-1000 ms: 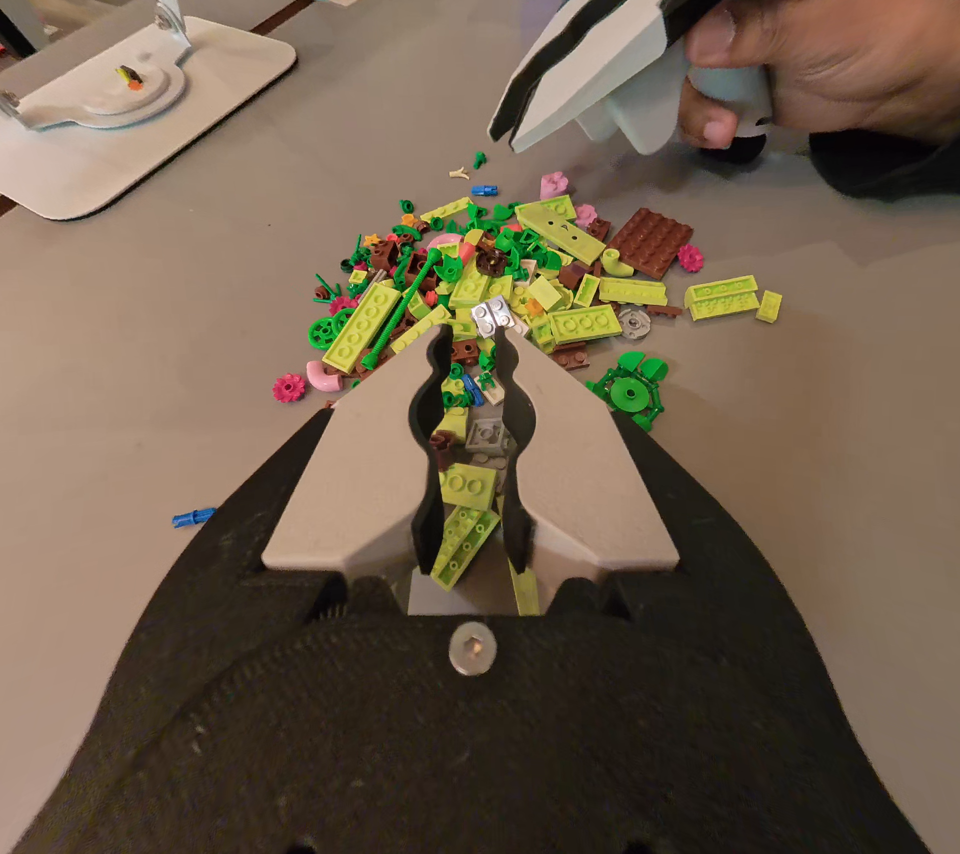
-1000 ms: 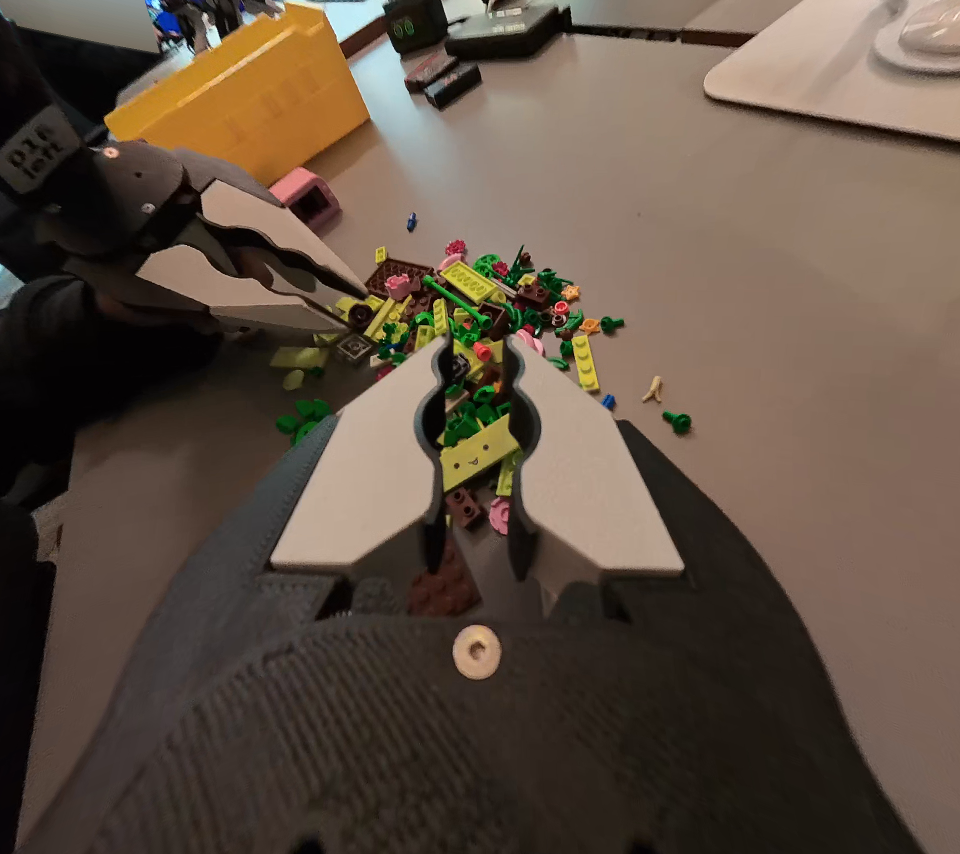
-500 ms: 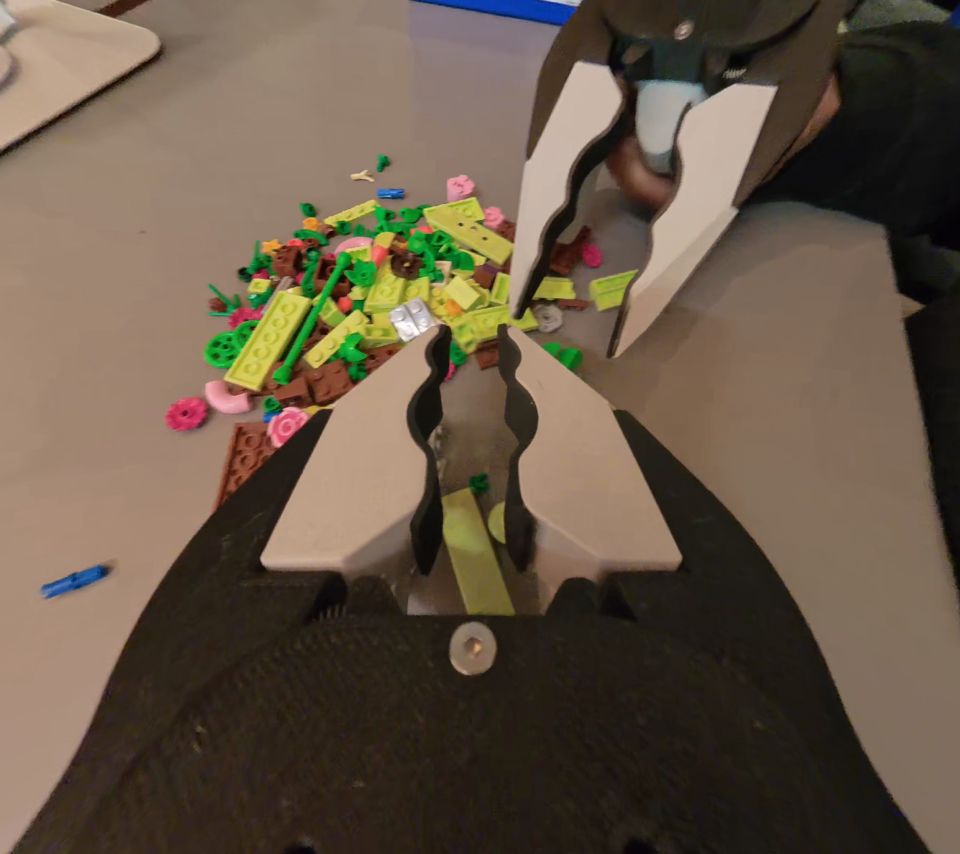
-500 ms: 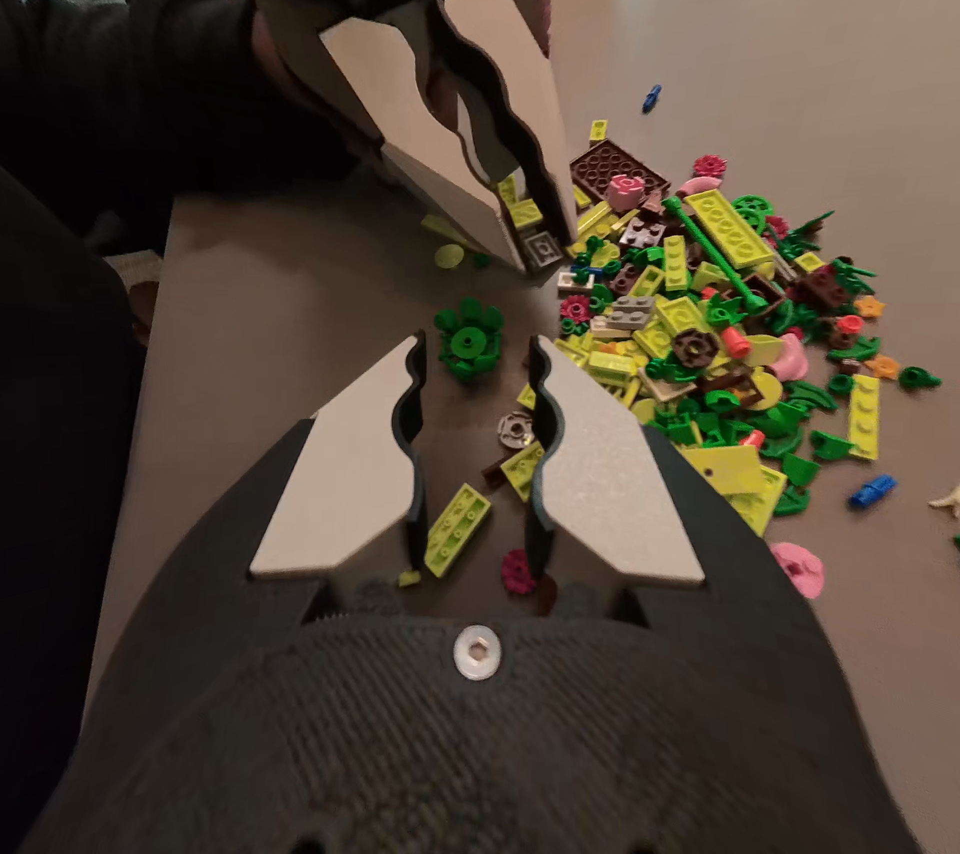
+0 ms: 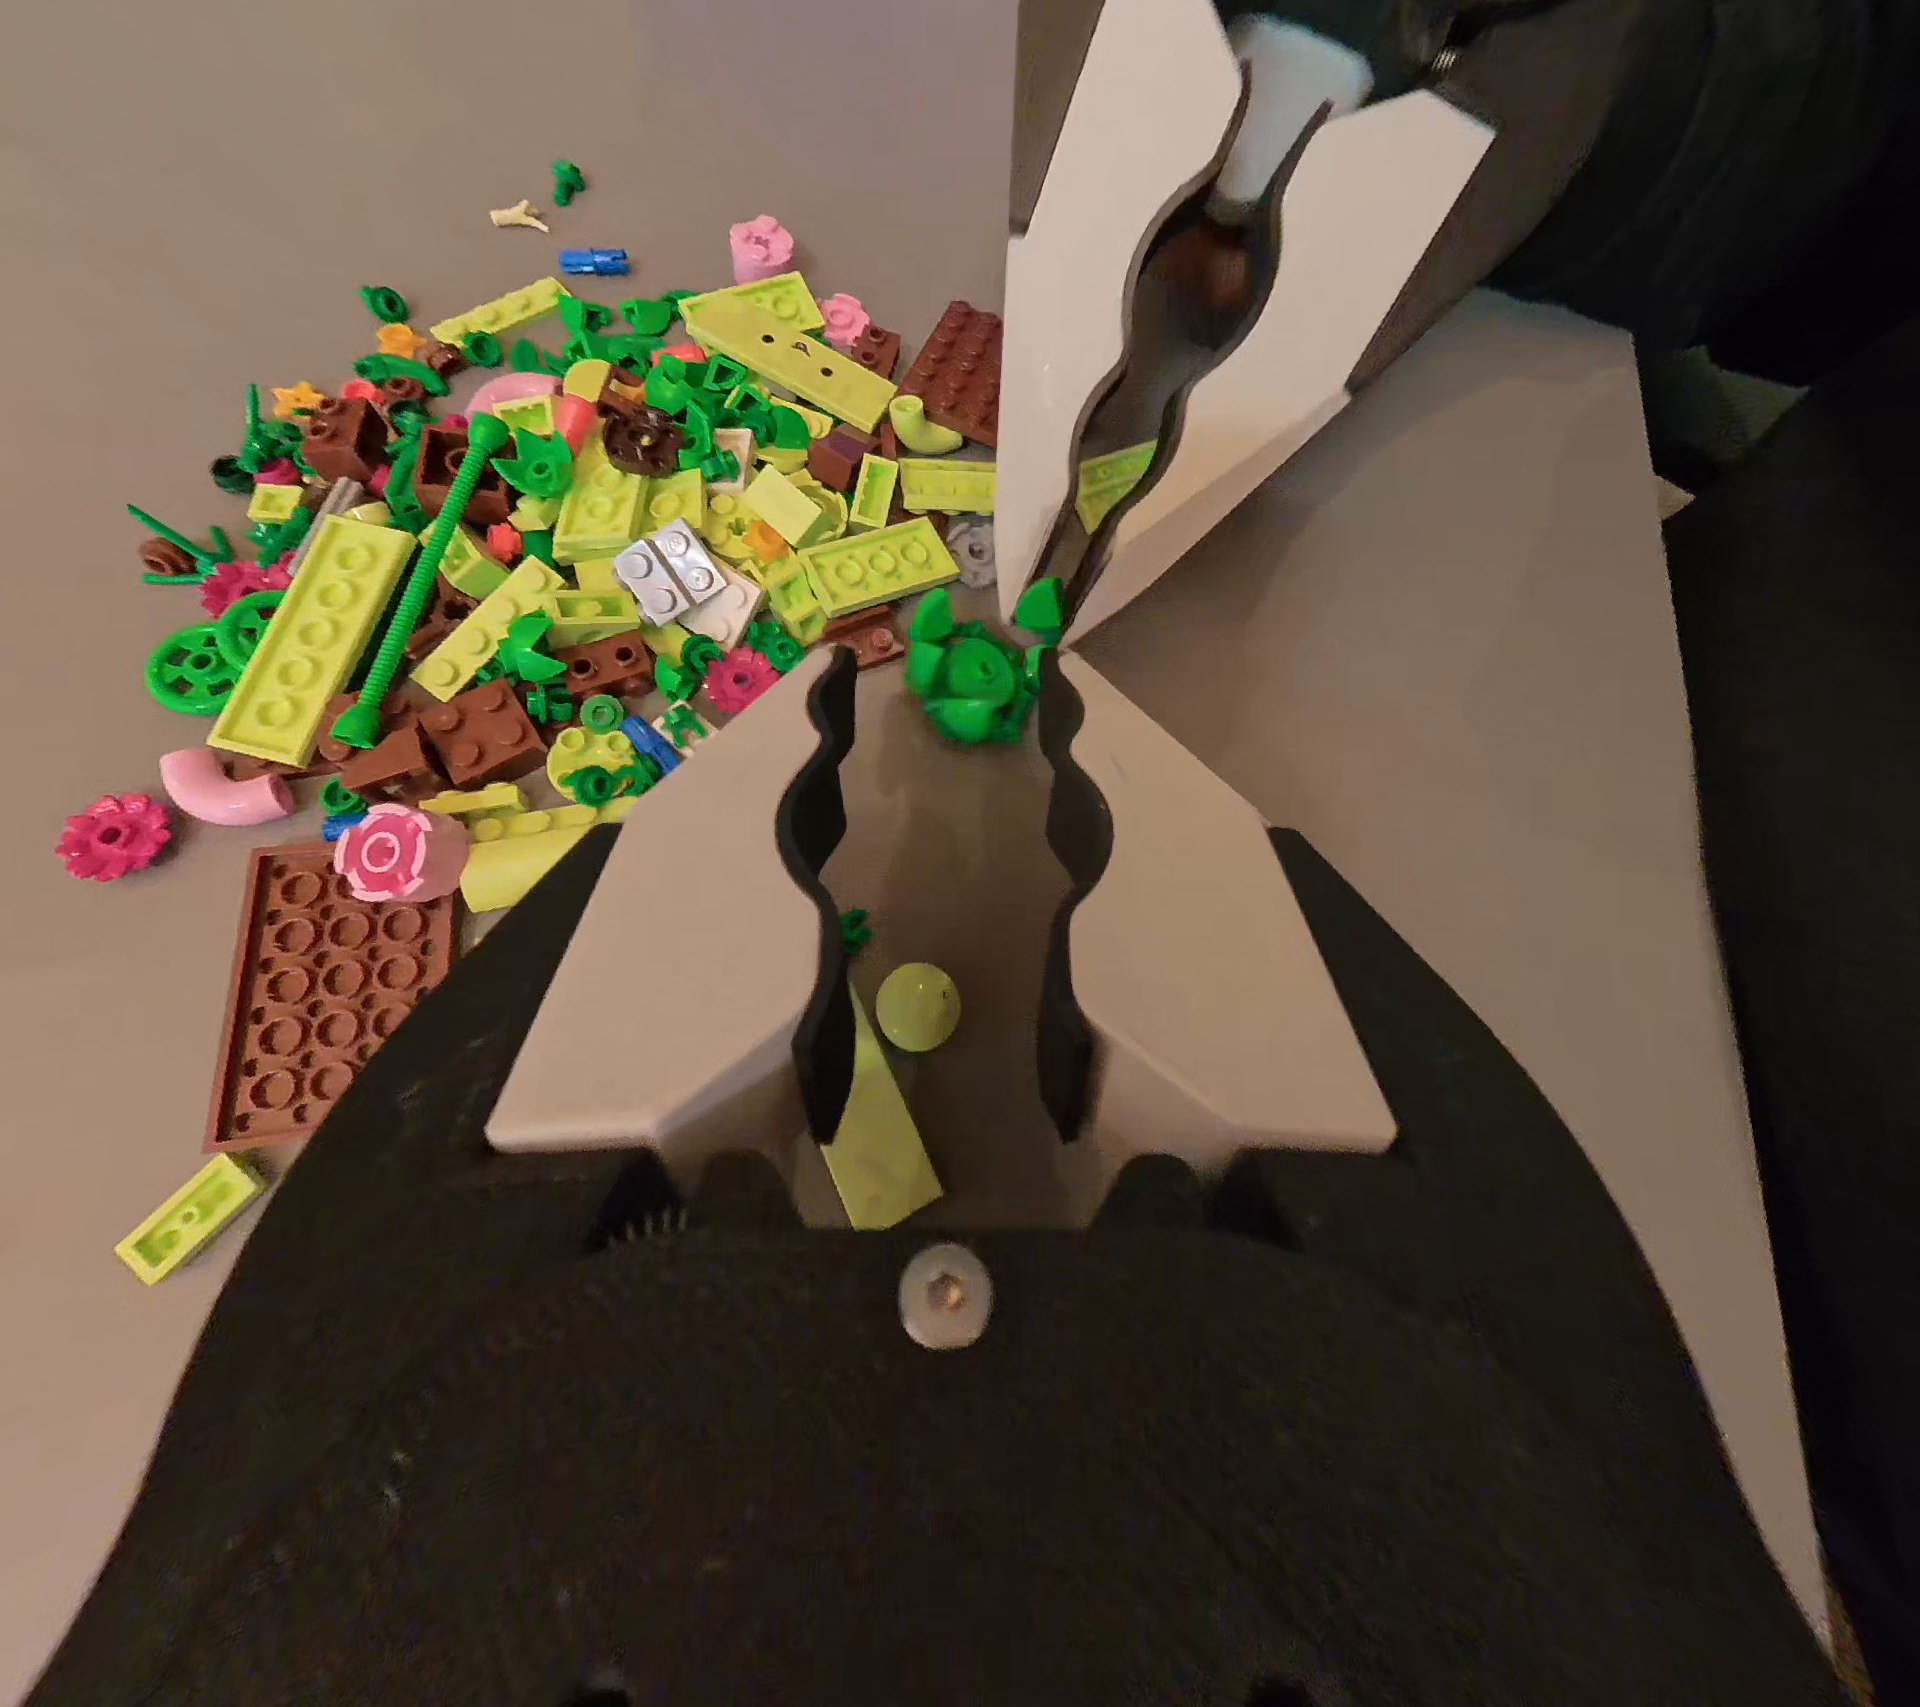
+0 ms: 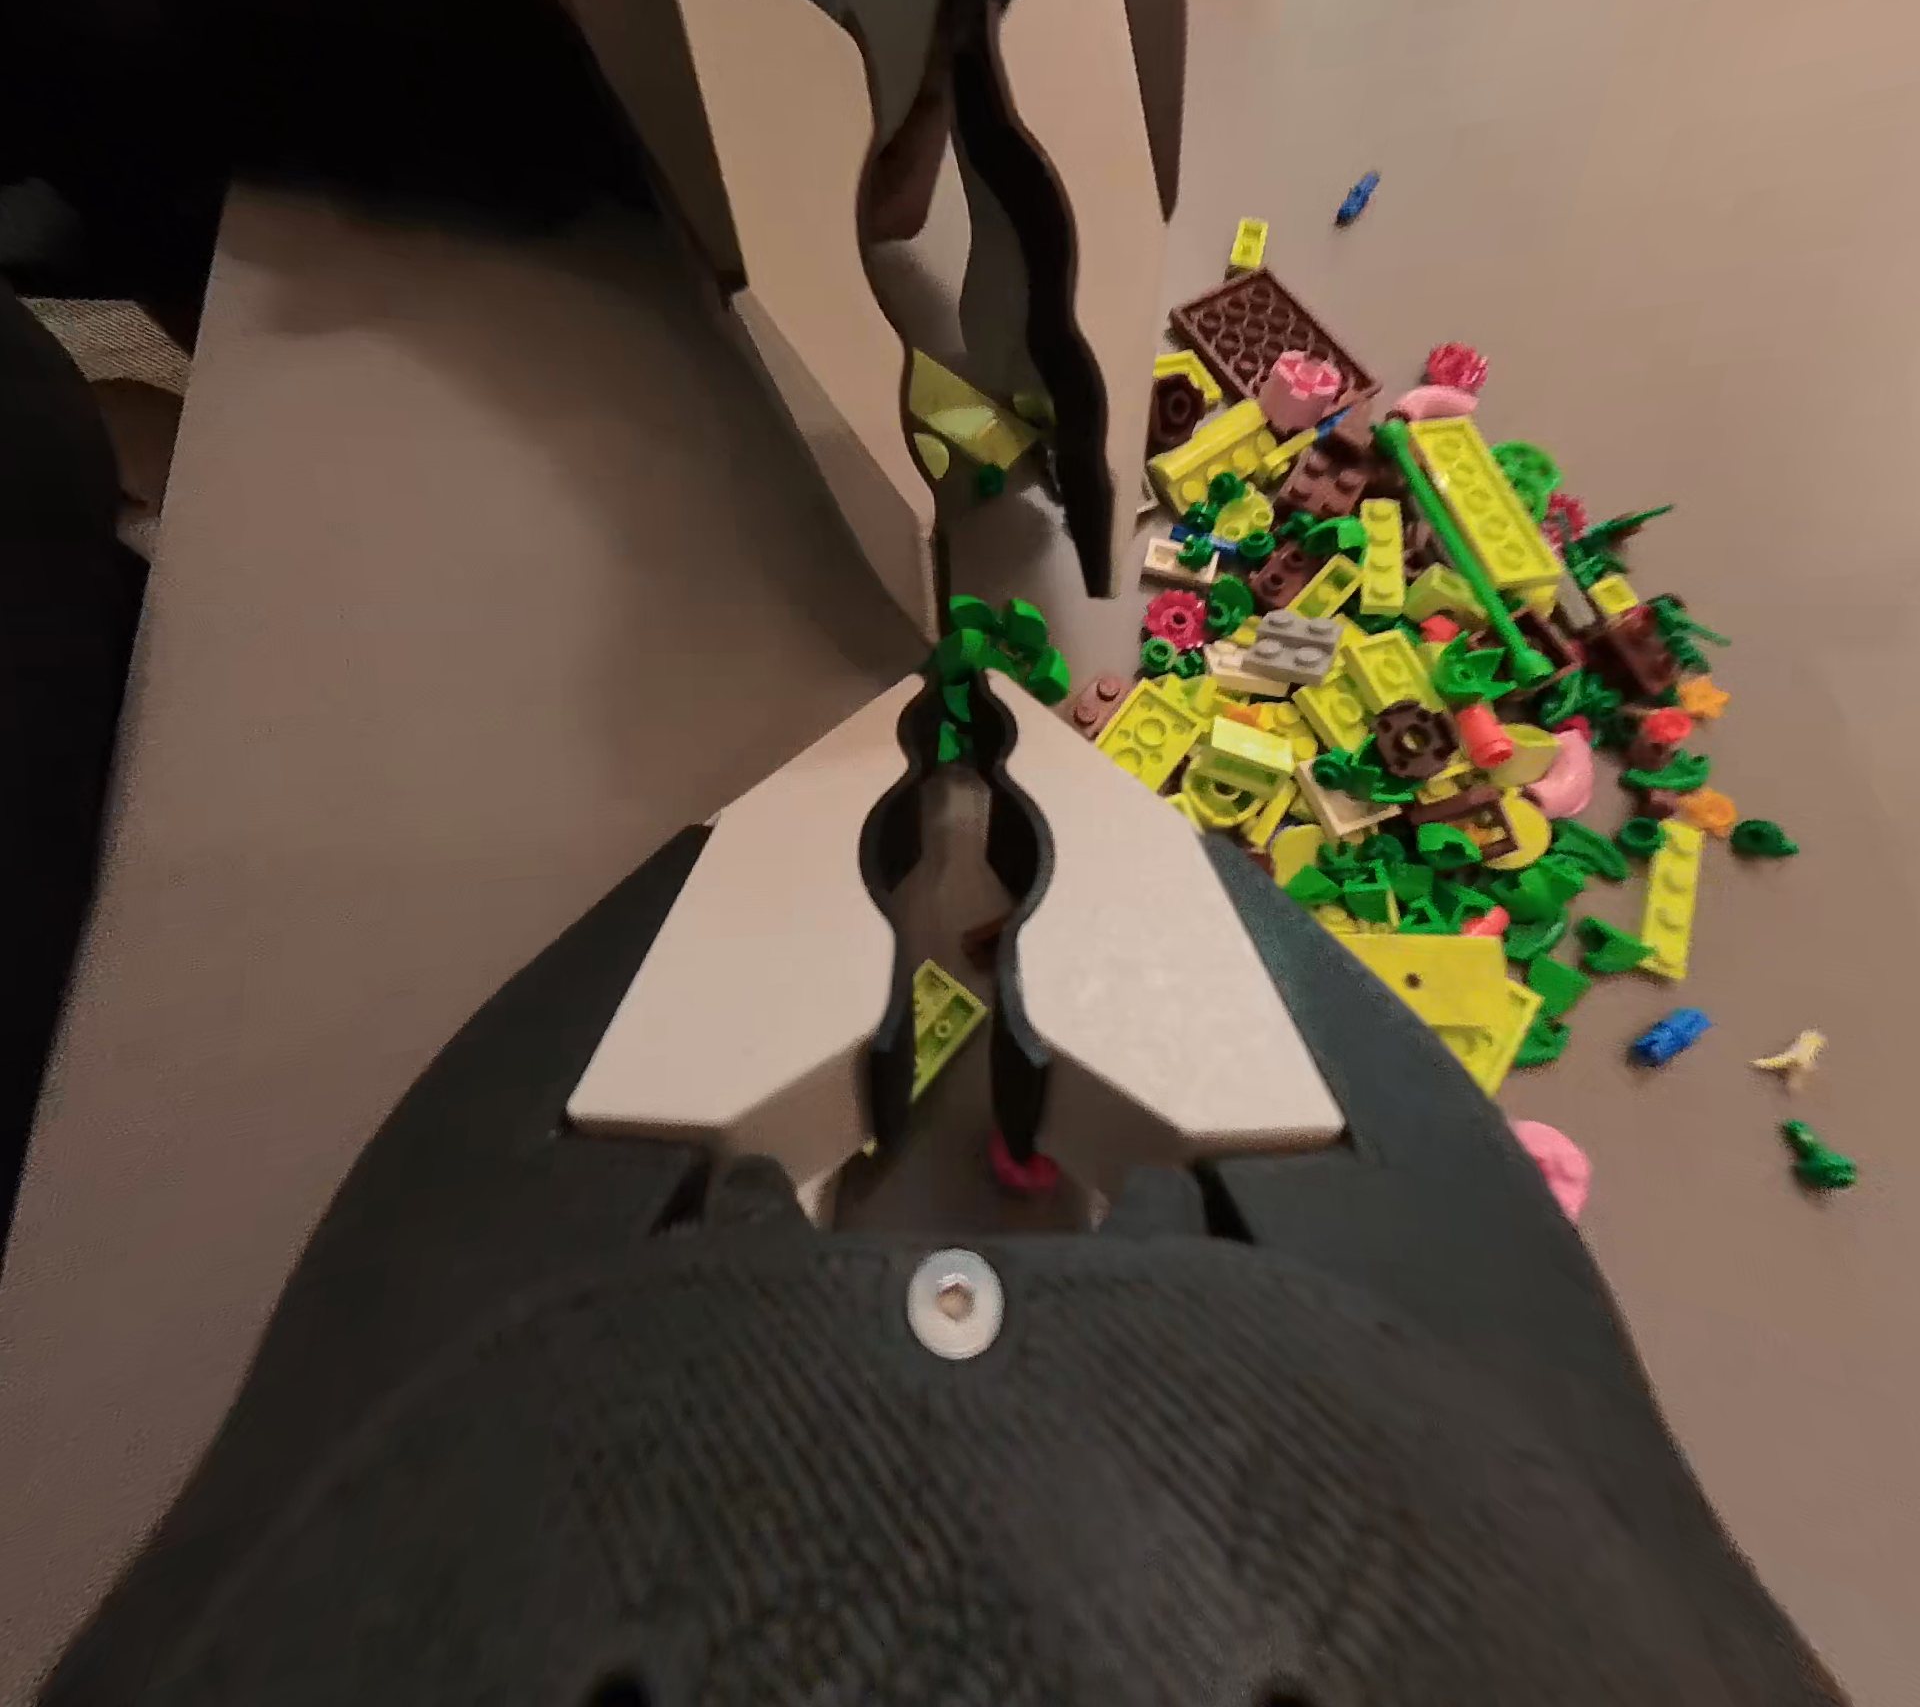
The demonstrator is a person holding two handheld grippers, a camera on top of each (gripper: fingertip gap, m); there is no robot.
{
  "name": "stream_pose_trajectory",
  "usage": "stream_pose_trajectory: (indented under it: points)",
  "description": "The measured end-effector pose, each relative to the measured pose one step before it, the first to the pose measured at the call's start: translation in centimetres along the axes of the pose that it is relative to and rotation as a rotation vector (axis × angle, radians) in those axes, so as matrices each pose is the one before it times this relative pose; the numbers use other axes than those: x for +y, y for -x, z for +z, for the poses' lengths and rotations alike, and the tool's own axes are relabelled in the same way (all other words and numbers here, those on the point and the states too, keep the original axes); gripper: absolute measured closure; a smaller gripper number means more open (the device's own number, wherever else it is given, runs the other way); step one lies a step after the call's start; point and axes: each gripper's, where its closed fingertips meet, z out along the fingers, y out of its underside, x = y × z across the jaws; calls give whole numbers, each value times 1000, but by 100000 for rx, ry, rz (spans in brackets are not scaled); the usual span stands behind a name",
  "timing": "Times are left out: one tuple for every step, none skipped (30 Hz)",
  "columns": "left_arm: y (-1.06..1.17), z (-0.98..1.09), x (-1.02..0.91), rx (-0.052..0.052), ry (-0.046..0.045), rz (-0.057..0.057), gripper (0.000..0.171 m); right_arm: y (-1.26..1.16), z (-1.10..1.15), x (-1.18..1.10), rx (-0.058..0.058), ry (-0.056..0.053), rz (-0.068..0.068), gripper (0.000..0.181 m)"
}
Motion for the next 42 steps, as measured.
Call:
stream_pose_trajectory:
  points:
    - [-125,9,80,1530,395,-908,134,113,-256,-327,123,-1665,-2695,179]
    - [-99,2,21,1235,74,-833,133,120,-274,-422,260,-2264,-2690,179]
    - [-139,1,-5,1295,-53,-654,131,65,-272,-468,666,-2531,-2752,179]
    - [-290,12,-12,2040,-140,-94,130,124,-252,-407,276,-2166,-2794,179]
    - [-273,22,-95,1636,-510,247,129,113,-217,-316,118,-1645,-2572,179]
    - [64,6,-179,-694,-1031,-82,126,85,-182,-220,82,-1149,-2102,179]
    - [190,-32,-144,-1377,-826,-37,126,-44,-127,-59,596,-275,-1321,180]
    - [26,-41,-43,-259,-241,552,127,-254,-71,135,1425,891,-226,180]
    - [-23,-35,-25,19,-180,685,127,-258,-55,195,951,1083,544,180]
    - [8,-13,-82,-238,-400,759,127,-176,-83,73,83,-23,1063,180]
    - [0,-40,-215,-606,-1131,964,128,-119,-124,-146,-544,-1672,1974,180]
    - [-115,-112,-386,8,-2158,960,129,-55,-197,-373,-1434,-3206,3208,180]
    - [-282,-161,-548,1015,-3095,892,131,-52,-222,-420,-1899,-3560,4010,180]
    - [-388,-223,-640,1732,-3685,455,134,-104,-217,-373,-1623,-3213,3815,180]
    - [-365,-234,-672,1909,-3883,-274,138,-147,-231,-330,-1047,-2922,2818,180]
    - [-210,-230,-748,1027,-4136,-249,140,-153,-231,-315,-723,-2940,2040,180]
    - [24,-232,-858,-1017,-4880,852,140,-71,-212,-409,-1193,-3552,2718,180]
    - [61,-214,-878,-1978,-5363,2360,140,12,-187,-528,-2413,-4491,5145,179]
    - [-1,-155,-778,-2237,-5005,3259,139,78,-114,-564,-3781,-4772,7858,179]
    - [20,-70,-533,-2692,-3387,3683,140,99,-50,-508,-4551,-4512,9515,180]
    - [-10,16,-222,-2637,-1132,4525,140,31,-18,-422,-4207,-4020,9450,180]
    - [-8,61,-7,-2653,521,5122,142,-47,-5,-257,-3253,-2920,7608,180]
    - [-68,62,71,-2288,1086,5502,144,-74,20,-22,-2075,-1212,4783,180]
    - [-90,44,65,-1904,1016,5299,149,-146,62,226,-538,818,2048,180]
    - [-124,57,86,-1340,972,4397,151,-206,112,398,720,2359,175,180]
    - [-306,85,156,579,1099,2569,154,-69,159,456,516,2808,-729,180]
    - [-403,86,190,2348,1167,-86,154,12,166,380,532,2540,-1349,180]
    - [-148,27,118,1762,522,-1826,153,-86,138,371,1622,2515,-2413,179]
    - [20,-1,65,1247,10,-2867,152,-203,100,281,2805,2125,-3532,180]
    - [55,-2,27,1264,-452,-3523,150,-174,52,99,2994,1154,-4082,180]
    - [15,-12,-6,1600,-597,-3825,148,-159,3,49,2989,910,-4133,180]
    - [30,-5,7,1454,-470,-3823,146,-180,-42,33,3142,992,-4167,180]
    - [18,-5,-62,1395,-936,-3822,145,-140,-52,8,2953,828,-4289,180]
    - [90,4,-61,793,-836,-3947,148,-106,-52,18,2743,858,-4315,180]
    - [181,23,32,349,-143,-3751,149,-143,-38,36,2896,982,-4230,180]
    - [101,6,32,739,-113,-2863,150,-53,-18,43,2275,948,-4191,180]
    - [108,-12,-22,394,-498,-2319,154,28,3,34,1644,898,-4078,180]
    - [159,-10,19,-116,-264,-1840,156,52,36,56,1499,952,-3674,180]
    - [86,19,77,183,168,-1034,156,151,42,3,682,593,-3144,180]
    - [21,42,135,402,516,-657,158,271,56,-38,-145,207,-2625,180]
    - [-90,34,110,876,460,-378,159,141,44,-19,488,334,-2045,180]
    - [-161,5,3,1169,-89,-320,162,19,31,83,885,867,-1860,180]
